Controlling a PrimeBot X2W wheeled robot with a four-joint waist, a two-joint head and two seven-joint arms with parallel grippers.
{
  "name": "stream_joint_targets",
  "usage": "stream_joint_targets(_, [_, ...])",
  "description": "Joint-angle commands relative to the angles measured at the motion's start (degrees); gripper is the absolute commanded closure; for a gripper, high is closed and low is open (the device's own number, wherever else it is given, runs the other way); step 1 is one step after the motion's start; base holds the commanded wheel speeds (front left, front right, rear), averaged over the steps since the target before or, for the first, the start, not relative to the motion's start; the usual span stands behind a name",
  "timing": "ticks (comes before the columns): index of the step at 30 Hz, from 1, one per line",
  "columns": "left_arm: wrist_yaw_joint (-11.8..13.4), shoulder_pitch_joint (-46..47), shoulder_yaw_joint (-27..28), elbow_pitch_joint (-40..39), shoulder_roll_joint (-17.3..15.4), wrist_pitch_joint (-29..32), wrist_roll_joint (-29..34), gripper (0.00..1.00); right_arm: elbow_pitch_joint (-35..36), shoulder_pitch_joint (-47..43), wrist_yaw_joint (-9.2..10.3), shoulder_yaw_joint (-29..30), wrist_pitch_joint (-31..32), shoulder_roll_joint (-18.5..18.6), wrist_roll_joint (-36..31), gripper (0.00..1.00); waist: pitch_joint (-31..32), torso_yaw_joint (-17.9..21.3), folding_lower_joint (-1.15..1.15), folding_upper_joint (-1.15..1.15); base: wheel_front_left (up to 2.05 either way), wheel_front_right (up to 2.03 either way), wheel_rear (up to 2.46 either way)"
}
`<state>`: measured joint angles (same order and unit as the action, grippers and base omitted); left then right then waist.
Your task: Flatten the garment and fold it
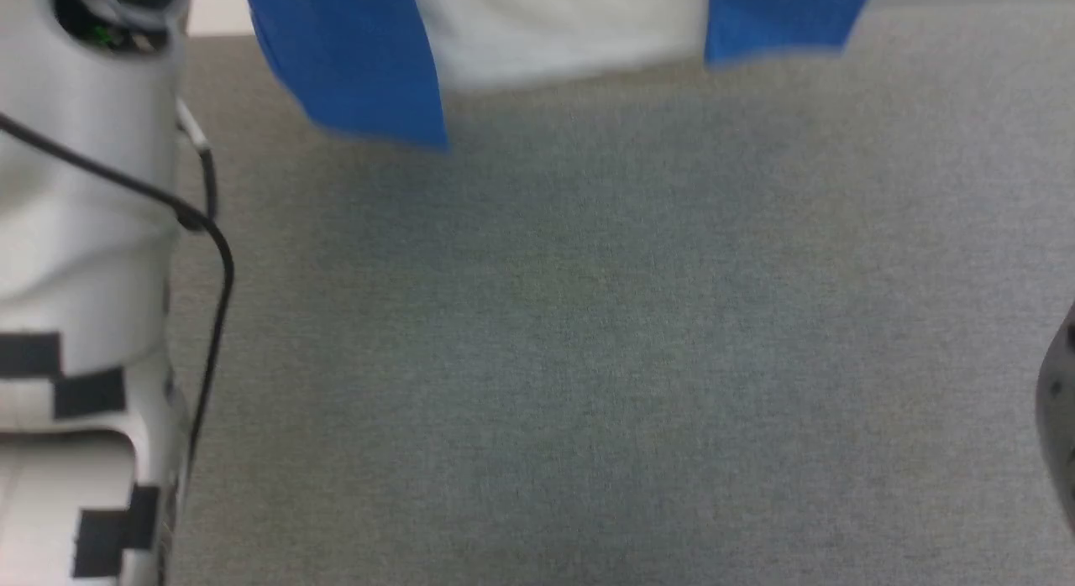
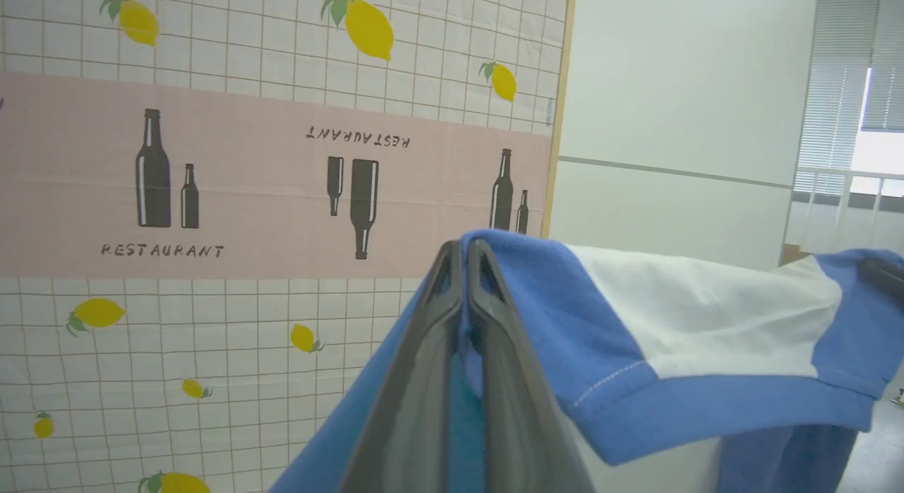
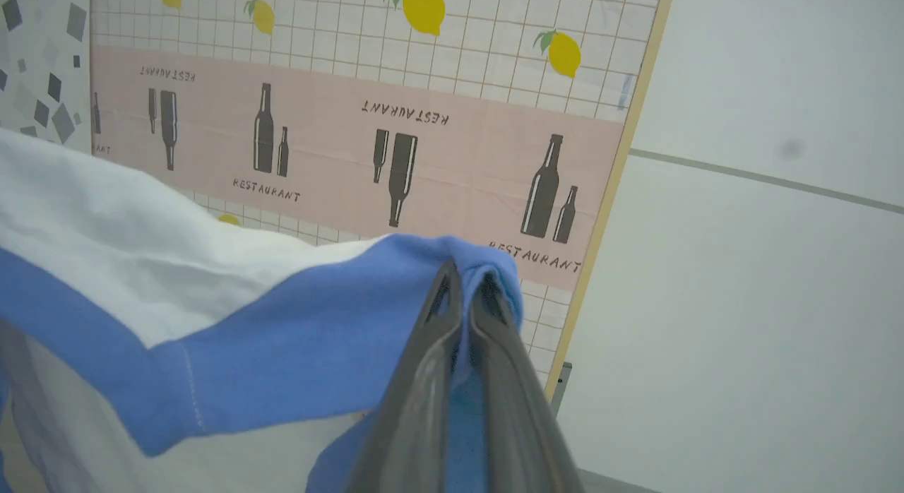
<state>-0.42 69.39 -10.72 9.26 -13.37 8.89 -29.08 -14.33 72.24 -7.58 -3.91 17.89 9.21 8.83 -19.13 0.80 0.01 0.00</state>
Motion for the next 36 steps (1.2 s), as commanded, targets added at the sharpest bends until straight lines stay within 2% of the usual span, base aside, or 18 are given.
stream_joint_targets(1, [0.2, 2.8, 0.2, 1.0, -0.8, -0.9, 1.2, 1.0, -1.7, 2.7, 0.09, 0.0, -1.2, -0.2, -1.1, 1.0, -5.3, 1.3, -0.01, 0.0, 0.0, 0.0, 0.0])
stream_joint_targets(11, [-1.2, 14.3, 0.3, 11.0, -0.9, -6.7, 2.8, 1.0, -14.0, 14.3, 0.09, 0.6, -8.3, -0.5, -6.1, 1.0, -12.2, 1.7, -0.01, 0.0, 0.0, 0.0, 0.0])
stream_joint_targets(17, [-2.9, 15.1, 0.1, 13.8, -0.5, -10.2, 2.2, 1.0, -18.3, 16.0, 0.09, 1.1, -11.8, -0.2, -6.6, 1.0, -15.8, 1.4, -0.01, 0.0, 0.0, 0.0, 0.0])
stream_joint_targets(22, [-4.7, 13.0, -0.7, 13.8, -0.2, -11.7, 0.5, 1.0, -19.1, 14.5, 0.09, -0.9, -13.3, 1.2, -4.7, 1.0, -16.7, 0.3, -0.01, 0.0, 0.0, 0.0, 0.0])
stream_joint_targets(29, [-6.3, 5.0, -3.6, 8.4, -1.9, -9.9, -2.2, 1.0, -12.9, 7.5, 0.09, -6.0, -11.6, 5.3, 2.2, 1.0, -14.7, -1.1, -0.01, 0.0, 0.0, 0.0, 0.0])
stream_joint_targets(36, [-6.5, -6.5, -4.5, -3.4, -3.6, -8.7, -5.6, 1.0, 2.4, -5.3, 0.09, -6.0, -6.8, 10.3, 9.1, 1.0, -12.3, -1.6, -0.01, 0.0, 0.0, 0.0, 0.0])
